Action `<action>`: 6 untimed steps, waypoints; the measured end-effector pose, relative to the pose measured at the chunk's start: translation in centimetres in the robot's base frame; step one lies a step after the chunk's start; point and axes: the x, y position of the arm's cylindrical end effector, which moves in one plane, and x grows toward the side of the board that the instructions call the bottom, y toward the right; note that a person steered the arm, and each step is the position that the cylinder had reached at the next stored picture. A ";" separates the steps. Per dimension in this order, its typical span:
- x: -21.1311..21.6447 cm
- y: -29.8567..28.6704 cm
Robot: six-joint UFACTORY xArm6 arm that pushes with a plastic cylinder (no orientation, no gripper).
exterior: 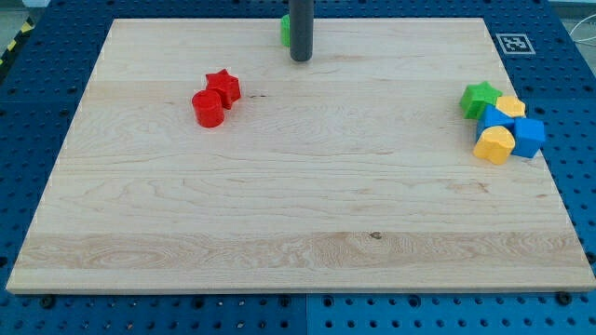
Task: Nudge the red star down a bit
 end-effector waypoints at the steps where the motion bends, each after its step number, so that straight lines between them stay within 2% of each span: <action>1: 1.5 -0.1; 3: 4.3 -2.1; 4: 4.7 -8.7; 6: 2.0 -13.4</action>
